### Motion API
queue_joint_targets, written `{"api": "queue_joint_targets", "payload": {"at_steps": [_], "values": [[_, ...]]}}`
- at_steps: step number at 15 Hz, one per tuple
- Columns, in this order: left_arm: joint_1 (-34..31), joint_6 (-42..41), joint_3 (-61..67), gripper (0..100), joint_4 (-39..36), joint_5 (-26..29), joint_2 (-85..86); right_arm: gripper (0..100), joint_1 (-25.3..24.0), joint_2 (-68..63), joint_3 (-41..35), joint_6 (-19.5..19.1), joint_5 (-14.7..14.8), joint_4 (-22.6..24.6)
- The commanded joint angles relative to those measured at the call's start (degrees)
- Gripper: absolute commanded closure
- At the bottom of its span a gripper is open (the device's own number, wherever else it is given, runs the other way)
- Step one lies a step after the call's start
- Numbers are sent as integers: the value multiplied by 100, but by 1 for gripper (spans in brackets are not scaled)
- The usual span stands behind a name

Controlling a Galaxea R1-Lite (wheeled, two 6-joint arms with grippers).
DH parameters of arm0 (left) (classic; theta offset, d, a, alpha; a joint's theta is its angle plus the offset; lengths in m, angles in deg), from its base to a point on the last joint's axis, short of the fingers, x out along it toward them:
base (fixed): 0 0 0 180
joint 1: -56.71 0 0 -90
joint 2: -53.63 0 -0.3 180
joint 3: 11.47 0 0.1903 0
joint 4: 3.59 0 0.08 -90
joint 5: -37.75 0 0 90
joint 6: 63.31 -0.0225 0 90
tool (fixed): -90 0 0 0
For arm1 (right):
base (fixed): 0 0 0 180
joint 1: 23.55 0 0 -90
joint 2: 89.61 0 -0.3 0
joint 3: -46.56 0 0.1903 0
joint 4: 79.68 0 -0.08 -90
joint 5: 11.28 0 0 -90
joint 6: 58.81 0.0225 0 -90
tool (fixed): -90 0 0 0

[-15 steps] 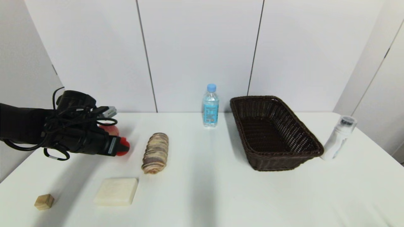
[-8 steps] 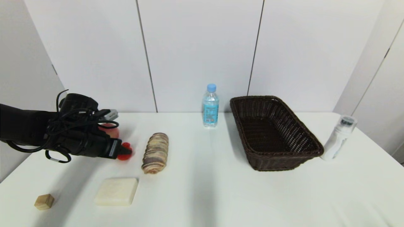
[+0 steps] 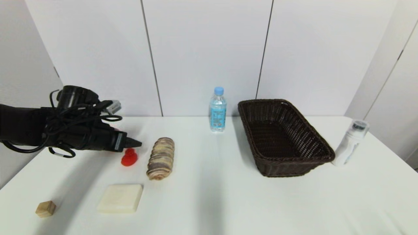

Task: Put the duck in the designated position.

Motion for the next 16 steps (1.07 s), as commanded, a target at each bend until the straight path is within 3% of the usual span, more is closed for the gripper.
{"api": "queue_joint_targets", "payload": {"at_steps": [1,10,16], "values": [[2,-36,-673,0,32,8,557,0,-2,0,0,7,2,2],[55,-344,-1666,0,49,-98,2499,0,-2,0,0,-2,2,2],[-191,-906,-146,0,392,-1328,4389,0,-2,0,0,-2,2,2]]}}
